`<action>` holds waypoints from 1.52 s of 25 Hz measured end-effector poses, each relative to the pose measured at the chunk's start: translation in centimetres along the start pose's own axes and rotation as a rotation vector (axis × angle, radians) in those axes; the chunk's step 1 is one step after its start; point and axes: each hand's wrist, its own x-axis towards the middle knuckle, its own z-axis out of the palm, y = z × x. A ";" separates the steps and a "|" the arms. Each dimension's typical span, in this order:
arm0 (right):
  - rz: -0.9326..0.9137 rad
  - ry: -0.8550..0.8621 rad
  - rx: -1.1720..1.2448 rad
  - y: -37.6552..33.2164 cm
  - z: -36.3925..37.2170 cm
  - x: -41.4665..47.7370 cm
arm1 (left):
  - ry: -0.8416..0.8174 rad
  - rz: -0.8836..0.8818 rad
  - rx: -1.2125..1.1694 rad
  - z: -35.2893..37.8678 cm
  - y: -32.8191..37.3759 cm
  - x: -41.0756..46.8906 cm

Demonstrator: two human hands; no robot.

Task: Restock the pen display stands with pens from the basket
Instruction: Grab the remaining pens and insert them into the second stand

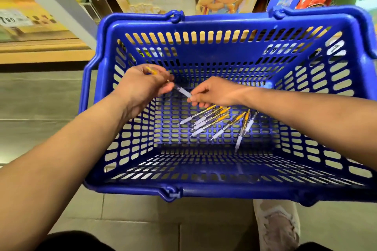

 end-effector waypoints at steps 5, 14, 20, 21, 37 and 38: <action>0.080 -0.103 -0.638 1.6 1.6 1.7 | 0.054 0.182 0.420 1.1 -0.3 -0.9; -0.077 -0.037 -0.972 2.3 2.4 2.5 | 0.041 0.038 0.438 1.2 -0.5 -0.9; -0.026 0.122 -0.149 -0.3 -0.5 -0.4 | 0.176 -0.041 0.236 2.0 -1.1 0.1; -0.044 0.119 -0.041 -0.7 -0.6 -0.9 | 0.149 -0.051 0.155 2.5 -1.1 0.2; 0.074 0.292 0.063 -2.6 -4.7 -4.2 | 0.008 0.071 0.605 3.9 -1.4 0.3; 0.066 0.260 0.151 -2.6 -4.3 -3.8 | -0.084 0.054 0.552 4.1 -1.4 0.2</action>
